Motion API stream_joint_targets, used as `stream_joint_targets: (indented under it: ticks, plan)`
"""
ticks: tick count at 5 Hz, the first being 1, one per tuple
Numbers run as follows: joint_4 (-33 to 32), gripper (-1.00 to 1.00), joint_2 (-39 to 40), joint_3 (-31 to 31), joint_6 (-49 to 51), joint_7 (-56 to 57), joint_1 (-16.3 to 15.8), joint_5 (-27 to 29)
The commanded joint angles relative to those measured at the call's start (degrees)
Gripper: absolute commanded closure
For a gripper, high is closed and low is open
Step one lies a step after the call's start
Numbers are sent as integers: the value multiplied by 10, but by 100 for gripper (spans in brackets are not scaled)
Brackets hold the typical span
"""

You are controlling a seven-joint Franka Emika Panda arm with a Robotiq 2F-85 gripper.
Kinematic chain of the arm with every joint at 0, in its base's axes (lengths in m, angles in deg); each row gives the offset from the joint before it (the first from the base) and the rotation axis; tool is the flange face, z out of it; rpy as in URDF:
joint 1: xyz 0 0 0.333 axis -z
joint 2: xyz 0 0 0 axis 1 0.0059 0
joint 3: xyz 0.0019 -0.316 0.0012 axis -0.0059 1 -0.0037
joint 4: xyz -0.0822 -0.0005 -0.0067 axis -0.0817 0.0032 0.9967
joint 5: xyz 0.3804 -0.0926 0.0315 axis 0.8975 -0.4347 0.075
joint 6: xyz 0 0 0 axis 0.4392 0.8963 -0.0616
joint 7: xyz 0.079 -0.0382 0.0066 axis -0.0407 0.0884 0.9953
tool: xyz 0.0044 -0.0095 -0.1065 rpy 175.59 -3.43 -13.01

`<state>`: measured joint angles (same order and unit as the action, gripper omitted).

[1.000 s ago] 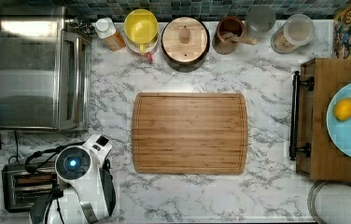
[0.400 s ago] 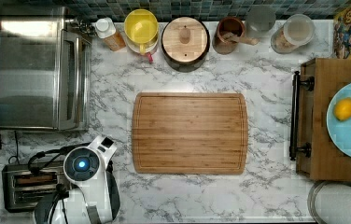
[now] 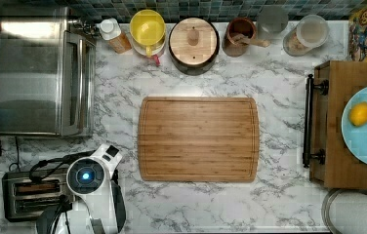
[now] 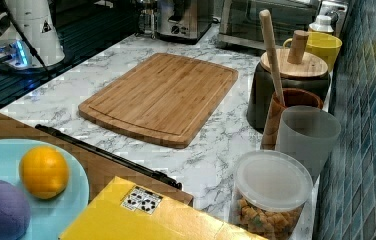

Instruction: Turn on the toaster.

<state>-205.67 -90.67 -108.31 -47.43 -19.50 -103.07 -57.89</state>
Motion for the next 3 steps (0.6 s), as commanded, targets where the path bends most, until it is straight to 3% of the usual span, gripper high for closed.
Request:
stream_joint_targets:
  ticks: [1,3]
  plan:
    - [-117,100,60,15,-18,21,8,-20]
    - [-117,100,60,16,-18,21,7,-19]
